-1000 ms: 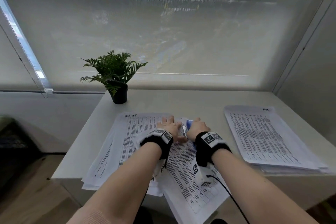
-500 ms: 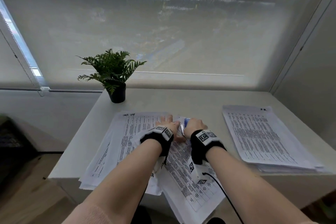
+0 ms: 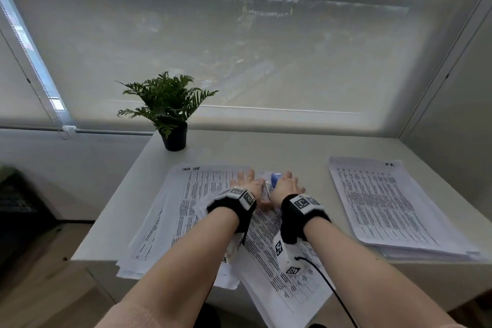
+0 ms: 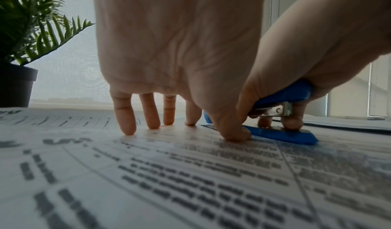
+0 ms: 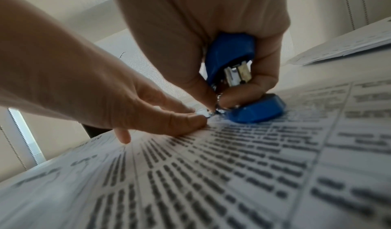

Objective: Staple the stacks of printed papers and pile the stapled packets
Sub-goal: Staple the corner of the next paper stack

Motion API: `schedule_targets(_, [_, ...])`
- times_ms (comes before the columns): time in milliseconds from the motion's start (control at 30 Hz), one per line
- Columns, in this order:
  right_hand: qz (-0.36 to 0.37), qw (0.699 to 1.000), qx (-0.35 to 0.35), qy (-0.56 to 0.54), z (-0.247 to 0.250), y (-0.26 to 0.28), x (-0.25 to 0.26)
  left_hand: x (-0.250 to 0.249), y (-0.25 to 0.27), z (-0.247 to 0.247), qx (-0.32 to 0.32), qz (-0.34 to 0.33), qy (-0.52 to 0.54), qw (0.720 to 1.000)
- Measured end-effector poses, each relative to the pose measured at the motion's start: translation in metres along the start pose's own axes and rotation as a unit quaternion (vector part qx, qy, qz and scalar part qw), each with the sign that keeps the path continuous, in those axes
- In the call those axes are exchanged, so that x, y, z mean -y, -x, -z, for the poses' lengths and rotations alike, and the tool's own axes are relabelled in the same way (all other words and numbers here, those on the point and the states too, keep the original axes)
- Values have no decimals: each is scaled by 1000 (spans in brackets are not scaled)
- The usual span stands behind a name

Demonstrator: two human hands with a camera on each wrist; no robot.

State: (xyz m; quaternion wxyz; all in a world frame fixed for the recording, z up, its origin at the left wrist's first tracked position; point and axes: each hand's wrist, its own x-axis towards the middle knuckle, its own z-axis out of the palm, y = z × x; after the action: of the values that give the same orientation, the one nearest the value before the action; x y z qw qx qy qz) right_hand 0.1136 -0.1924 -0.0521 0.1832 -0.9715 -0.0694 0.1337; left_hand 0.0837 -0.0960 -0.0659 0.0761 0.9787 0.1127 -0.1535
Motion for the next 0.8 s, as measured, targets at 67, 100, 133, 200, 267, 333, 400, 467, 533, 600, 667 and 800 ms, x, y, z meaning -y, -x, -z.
schedule_targets(67, [11, 1000, -4, 6, 0, -3, 2, 0, -2, -1, -4, 7, -1, 1000])
schedule_targets(100, [18, 1000, -10, 6, -2, -7, 3, 0, -3, -2, -7, 10, 1, 1000])
schedule_targets(133, [24, 1000, -15, 6, -1, -10, 4, -1, -4, -2, -11, 14, 3, 1000])
schedule_targets(200, [24, 1000, -13, 0, -1, -15, 6, -3, -3, -2, -13, 18, 4, 1000])
schedule_targets(267, [21, 1000, -9, -5, 2, -22, 11, -3, -1, -1, -16, 18, 1, 1000])
schedule_targets(333, [24, 1000, -9, -10, 8, -29, 14, -2, -3, -2, -25, 13, 6, 1000])
schedule_targets(400, [25, 1000, -7, -17, 12, -37, 17, 0, -5, -2, -34, 9, 11, 999])
schedule_targets(467, [33, 999, 3, -12, 14, -39, 14, 0, -4, -2, -31, 3, 13, 999])
schedule_targets(533, [52, 999, 10, -3, 13, -37, 9, 2, -4, 0, -12, -2, 24, 1000])
schedule_targets(600, [76, 997, 7, -3, 14, -34, 1, 6, -2, 9, 17, -1, 42, 999])
schedule_targets(667, [102, 995, 0, 4, 18, -28, -8, 8, 2, 16, 11, 11, 89, 996])
schedule_targets(800, [152, 988, -33, -20, 27, -9, -19, 4, 23, 20, -136, 57, 249, 957])
